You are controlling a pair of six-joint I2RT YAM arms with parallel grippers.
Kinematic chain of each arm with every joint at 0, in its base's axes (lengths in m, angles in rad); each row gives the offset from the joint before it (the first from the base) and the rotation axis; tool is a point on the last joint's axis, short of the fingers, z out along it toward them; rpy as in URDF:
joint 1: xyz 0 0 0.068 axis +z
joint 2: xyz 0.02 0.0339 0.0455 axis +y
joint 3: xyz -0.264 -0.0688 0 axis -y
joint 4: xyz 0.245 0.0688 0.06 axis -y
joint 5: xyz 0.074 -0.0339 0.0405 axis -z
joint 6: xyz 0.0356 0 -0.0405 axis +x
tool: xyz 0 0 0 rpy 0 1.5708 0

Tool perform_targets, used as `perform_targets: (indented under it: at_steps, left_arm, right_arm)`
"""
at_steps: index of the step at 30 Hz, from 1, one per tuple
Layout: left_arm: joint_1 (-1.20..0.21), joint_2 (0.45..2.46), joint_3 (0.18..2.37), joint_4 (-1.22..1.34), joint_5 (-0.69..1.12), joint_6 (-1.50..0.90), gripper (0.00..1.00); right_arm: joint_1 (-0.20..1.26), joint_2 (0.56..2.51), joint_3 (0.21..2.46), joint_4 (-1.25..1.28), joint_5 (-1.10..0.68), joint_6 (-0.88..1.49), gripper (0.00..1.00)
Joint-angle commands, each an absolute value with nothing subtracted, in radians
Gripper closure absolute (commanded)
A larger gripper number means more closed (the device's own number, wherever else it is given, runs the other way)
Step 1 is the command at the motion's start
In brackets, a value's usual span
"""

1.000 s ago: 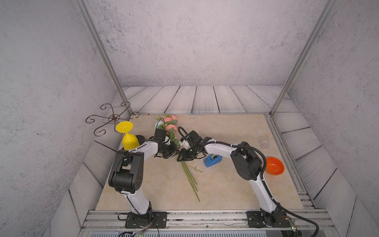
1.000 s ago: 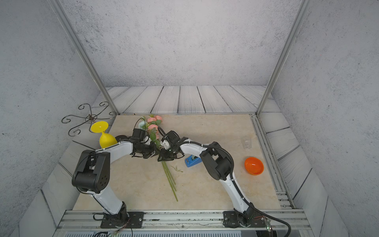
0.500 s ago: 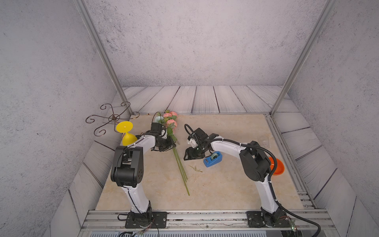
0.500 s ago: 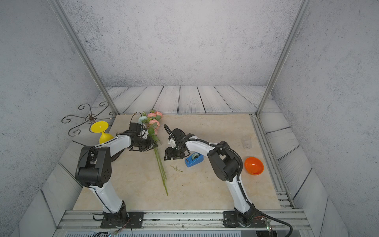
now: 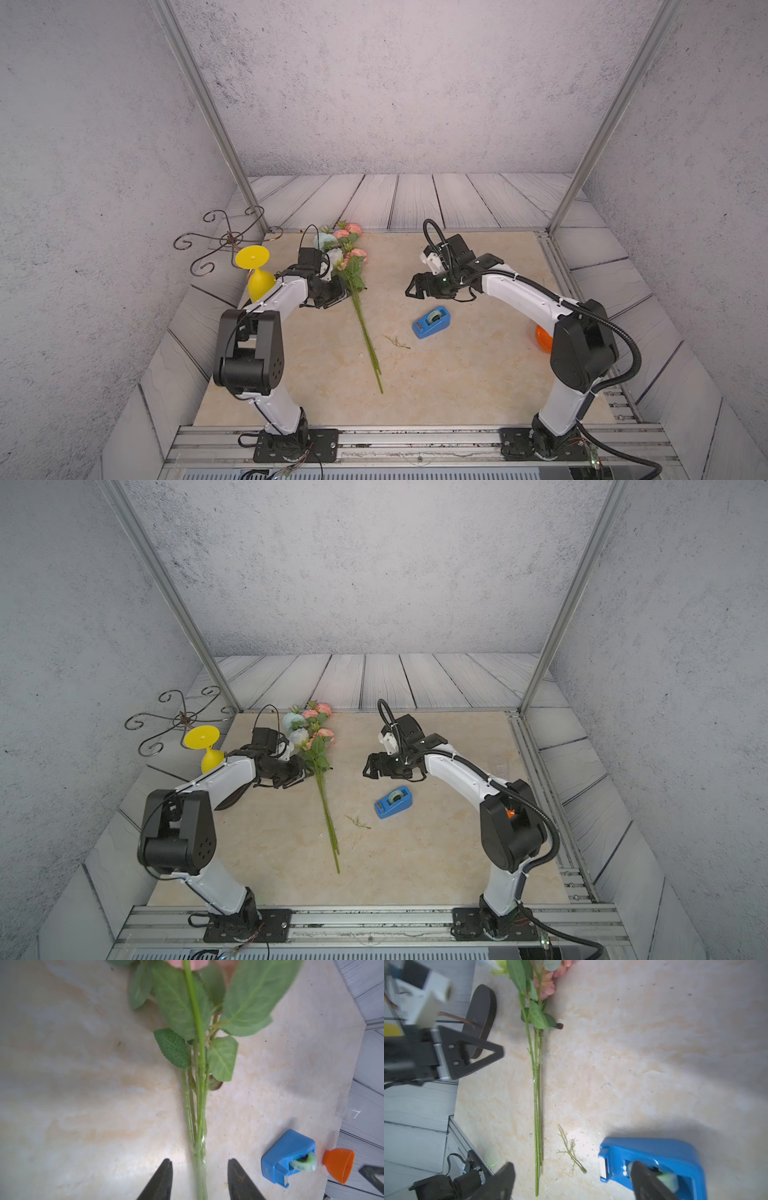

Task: Wrap bouquets with tape
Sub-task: Place the wrapped bouquet at the center of the board, then reset both arms

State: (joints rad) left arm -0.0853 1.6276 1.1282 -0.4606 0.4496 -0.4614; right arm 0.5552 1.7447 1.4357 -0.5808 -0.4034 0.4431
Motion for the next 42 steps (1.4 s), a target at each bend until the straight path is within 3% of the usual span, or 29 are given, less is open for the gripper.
perform_targets:
  at_steps: [1, 2, 3, 9, 13, 16, 20, 23, 27, 34, 38, 40, 42]
  left_arm:
    - [-0.082, 1.465, 1.16, -0.515, 0.355, -0.409, 0.45]
    - [-0.084, 1.425, 1.154, -0.51, 0.308, -0.401, 0.37]
    - [-0.087, 1.372, 1.132, -0.489, 0.25, -0.384, 0.03]
    - [-0.087, 1.165, 0.911, -0.246, 0.067, -0.237, 0.02]
    - [-0.086, 1.159, 0.891, -0.272, 0.03, -0.169, 0.02]
    - [-0.086, 1.116, 0.779, -0.156, -0.028, -0.124, 0.03]
    - [-0.087, 1.054, 0.586, 0.029, -0.173, -0.096, 0.05]
    - [-0.077, 1.04, 0.473, 0.176, -0.217, -0.042, 0.06]
    - [-0.004, 1.103, 0.383, 0.402, -0.12, -0.061, 0.07]
    - [0.069, 1.33, 0.41, 0.658, -0.116, -0.111, 0.06]
    - [0.085, 1.499, 0.457, 0.743, 0.114, -0.048, 0.07]
    - [0.076, 1.572, 0.433, 0.894, 0.113, -0.04, 0.05]
    - [0.073, 1.555, 0.452, 0.823, 0.111, -0.038, 0.03]
  right_arm:
    - [0.519, 1.558, 1.414, -0.631, -0.273, 0.39, 0.01]
    - [0.5, 1.52, 1.399, -0.64, -0.236, 0.358, 0.01]
    - [0.479, 1.482, 1.377, -0.636, -0.205, 0.31, 0.01]
    - [0.333, 1.203, 1.03, -0.349, 0.08, 0.133, 0.01]
    - [0.157, 1.077, 0.8, -0.107, 0.117, 0.226, 0.0]
    - [0.099, 1.053, 0.647, 0.076, 0.143, 0.131, 0.04]
    - [0.067, 1.126, 0.549, 0.171, 0.192, 0.05, 0.01]
    - [0.033, 1.185, 0.436, 0.407, 0.199, 0.052, 0.01]
    - [-0.019, 1.323, 0.402, 0.634, 0.134, 0.129, 0.02]
    - [-0.023, 1.534, 0.371, 0.906, 0.124, 0.12, 0.01]
    - [-0.02, 1.542, 0.398, 0.863, 0.119, 0.11, 0.01]
    - [-0.014, 1.54, 0.404, 0.85, 0.126, 0.109, 0.01]
    - [-0.001, 1.545, 0.416, 0.829, 0.166, 0.104, 0.01]
